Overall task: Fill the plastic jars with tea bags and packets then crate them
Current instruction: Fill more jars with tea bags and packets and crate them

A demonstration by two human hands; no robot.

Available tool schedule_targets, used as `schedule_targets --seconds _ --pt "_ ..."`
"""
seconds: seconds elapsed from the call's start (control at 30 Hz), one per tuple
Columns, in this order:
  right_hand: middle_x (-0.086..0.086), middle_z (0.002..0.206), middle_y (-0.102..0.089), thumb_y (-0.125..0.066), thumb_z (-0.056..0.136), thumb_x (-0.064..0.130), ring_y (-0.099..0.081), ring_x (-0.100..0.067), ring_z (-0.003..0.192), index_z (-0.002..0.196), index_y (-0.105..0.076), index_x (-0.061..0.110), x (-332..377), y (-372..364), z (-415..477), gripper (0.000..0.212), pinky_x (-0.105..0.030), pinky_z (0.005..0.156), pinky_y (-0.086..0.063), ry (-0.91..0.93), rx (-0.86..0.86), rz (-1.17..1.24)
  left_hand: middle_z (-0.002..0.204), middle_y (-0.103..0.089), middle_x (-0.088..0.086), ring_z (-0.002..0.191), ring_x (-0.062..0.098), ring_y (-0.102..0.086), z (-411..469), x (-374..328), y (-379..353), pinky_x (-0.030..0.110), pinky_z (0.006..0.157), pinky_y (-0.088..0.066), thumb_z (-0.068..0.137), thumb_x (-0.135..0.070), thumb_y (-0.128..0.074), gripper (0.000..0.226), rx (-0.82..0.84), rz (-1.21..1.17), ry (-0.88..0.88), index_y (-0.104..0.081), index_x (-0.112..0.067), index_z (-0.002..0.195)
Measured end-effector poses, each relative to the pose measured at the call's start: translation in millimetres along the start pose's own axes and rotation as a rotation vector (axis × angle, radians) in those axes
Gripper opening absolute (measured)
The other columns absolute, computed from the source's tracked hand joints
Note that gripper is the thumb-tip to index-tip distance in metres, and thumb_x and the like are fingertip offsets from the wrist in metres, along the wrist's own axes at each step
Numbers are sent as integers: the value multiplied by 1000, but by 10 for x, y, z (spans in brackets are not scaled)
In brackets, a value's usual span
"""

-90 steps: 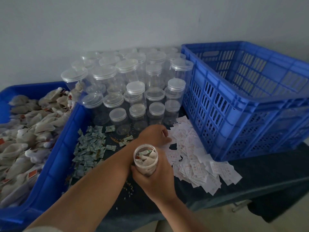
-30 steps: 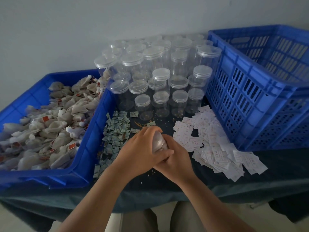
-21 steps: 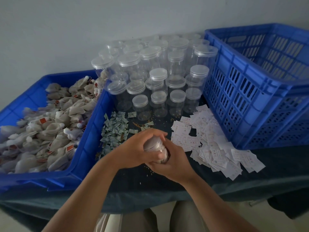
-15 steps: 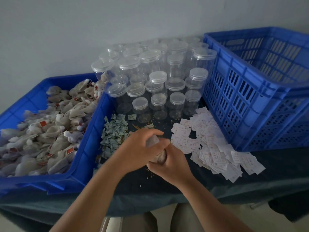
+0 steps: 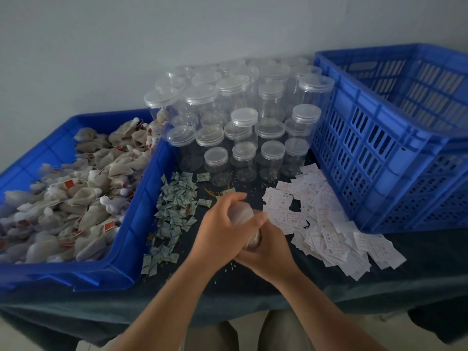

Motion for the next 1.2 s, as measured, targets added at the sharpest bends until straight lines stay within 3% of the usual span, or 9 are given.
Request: schedule_targets --seconds 0.1,0.23,0.43,0.5,0.7,0.8,0.97,1.1,1.2 --pt "4 94 -78 -91 77 25 -78 -19 82 115 -66 29 -22 23 -12 45 -34 65 -62 23 40 87 110 -73 -27 108 -8 -68 -19 24 -63 30 92 -60 72 -58 -81 52 -25 -177 22 -65 -49 121" --pt "-8 96 -78 -87 84 18 -77 -27 81 114 -70 23 7 86 42 35 -36 69 -61 -32 199 269 112 -78 -5 117 14 -71 78 54 33 43 101 -59 81 -23 -79 47 209 -293 -85 -70 -25 127" --pt "-3 91 -78 -86 81 26 -77 -25 76 111 -67 25 -57 40 18 36 -38 62 -62 -69 47 143 121 -69 -26 117 -8 -60 56 -10 -58 33 100 -56 68 -66 -81 66 22 -142 30 -56 -55 128" --pt "-4 90 -79 -86 79 24 -78 -24 77 112 -68 20 -55 52 17 37 -35 63 -61 -67 29 167 120 -71 -23 118 -4 -62 62 -7 -99 35 100 -57 65 -67 -82 69 -5 -128 47 -55 -57 128" --pt "-21 99 -72 -77 89 28 -70 -31 90 119 -67 7 -60 235 24 38 -42 79 -59 -185 311 466 136 -71 3 125 24 -68 160 19 -104 39 100 -57 79 -34 -83 91 448 -442 -18 -39 -23 157" --pt "-14 99 -74 -78 89 28 -71 -29 87 122 -69 17 -60 227 35 36 -41 76 -60 -154 150 385 142 -63 -13 133 11 -60 263 22 -5 40 110 -53 75 -43 -87 102 292 -343 -45 -32 -31 160" --pt "-7 98 -78 -82 86 9 -78 -26 86 118 -68 15 43 145 31 36 -40 71 -63 -59 97 209 121 -69 -27 119 -9 -60 89 -90 -137 32 98 -55 64 -68 -85 75 135 -134 32 -50 -60 131" --pt "-20 97 -72 -76 88 19 -72 -34 87 118 -65 4 139 202 -144 35 -43 77 -59 -227 340 534 113 -76 5 124 27 -69 24 -163 -93 49 104 -57 80 -29 -80 64 452 -473 -58 -60 -18 140" --pt "-11 102 -70 -72 87 24 -70 -28 92 121 -68 14 242 234 -250 35 -40 82 -60 -278 446 653 127 -73 11 126 36 -66 -33 -266 -43 50 103 -57 82 -26 -76 70 560 -556 -116 -53 -15 147"
Point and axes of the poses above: each hand's wrist, its own z-axis towards the middle knuckle, its own y-axis out of the back of the hand, x = y × z, the point moved 3 cm from there along z, towards the middle knuckle
